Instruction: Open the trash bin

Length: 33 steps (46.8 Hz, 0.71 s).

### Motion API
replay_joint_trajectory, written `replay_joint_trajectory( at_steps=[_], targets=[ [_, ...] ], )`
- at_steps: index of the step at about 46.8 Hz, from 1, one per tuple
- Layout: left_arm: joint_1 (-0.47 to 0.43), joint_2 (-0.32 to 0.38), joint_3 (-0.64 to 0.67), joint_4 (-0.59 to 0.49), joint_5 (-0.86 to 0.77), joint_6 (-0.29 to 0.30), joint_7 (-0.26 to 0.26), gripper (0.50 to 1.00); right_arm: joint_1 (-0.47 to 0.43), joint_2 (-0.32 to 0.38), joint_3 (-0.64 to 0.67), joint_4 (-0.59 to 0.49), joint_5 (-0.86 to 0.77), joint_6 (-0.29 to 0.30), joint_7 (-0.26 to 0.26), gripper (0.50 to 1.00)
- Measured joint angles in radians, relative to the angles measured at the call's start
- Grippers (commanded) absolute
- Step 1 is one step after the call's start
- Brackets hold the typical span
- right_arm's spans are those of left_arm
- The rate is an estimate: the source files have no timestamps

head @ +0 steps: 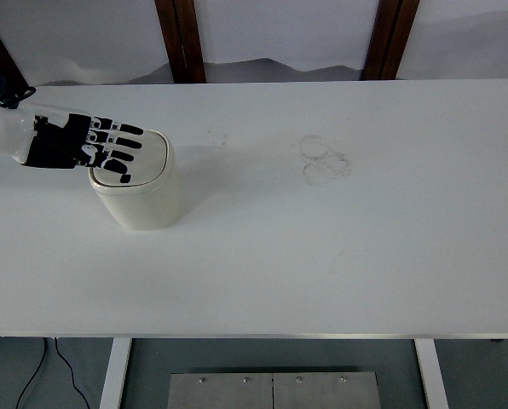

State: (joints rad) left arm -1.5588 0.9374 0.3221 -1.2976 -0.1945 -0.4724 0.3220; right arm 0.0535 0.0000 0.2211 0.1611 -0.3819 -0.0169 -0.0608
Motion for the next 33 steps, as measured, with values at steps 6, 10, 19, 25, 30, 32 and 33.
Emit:
replay_joint_trajectory(
  at_steps=[6, 10, 19, 25, 30, 32, 33],
  targets=[
    [0.009, 0.0, 0.0, 0.004, 0.001, 0.0, -0.001, 1.0, 0.0, 0.0, 0.0, 0.0, 0.0, 0.0, 0.0, 0.995],
    [0.012, 0.0, 0.0, 0.005, 0.001, 0.001, -0.003, 1.0, 0.0, 0.0, 0.0, 0.0, 0.0, 0.0, 0.0, 0.995],
    [0.012, -0.001, -0.001, 0.005, 0.001, 0.001, -0.003, 1.0, 0.0, 0.0, 0.001, 0.0, 0.001, 0.0, 0.0, 0.995],
    [0.015, -0.001, -0.002, 0.005, 0.001, 0.001, -0.004, 1.0, -0.001, 0.0, 0.001, 0.0, 0.0, 0.0, 0.0, 0.995],
    [0.023, -0.001, -0.002, 0.005, 0.001, 0.001, -0.005, 1.0, -0.001, 0.0, 0.001, 0.0, 0.0, 0.0, 0.0, 0.995],
    [0.024, 0.0, -0.002, 0.006, 0.001, 0.001, -0.01, 1.0, -0.001, 0.0, 0.001, 0.0, 0.0, 0.0, 0.0, 0.995],
    [0.025, 0.0, -0.002, 0.006, 0.001, 0.001, -0.011, 1.0, -0.001, 0.0, 0.001, 0.0, 0.0, 0.0, 0.0, 0.995]
  ],
)
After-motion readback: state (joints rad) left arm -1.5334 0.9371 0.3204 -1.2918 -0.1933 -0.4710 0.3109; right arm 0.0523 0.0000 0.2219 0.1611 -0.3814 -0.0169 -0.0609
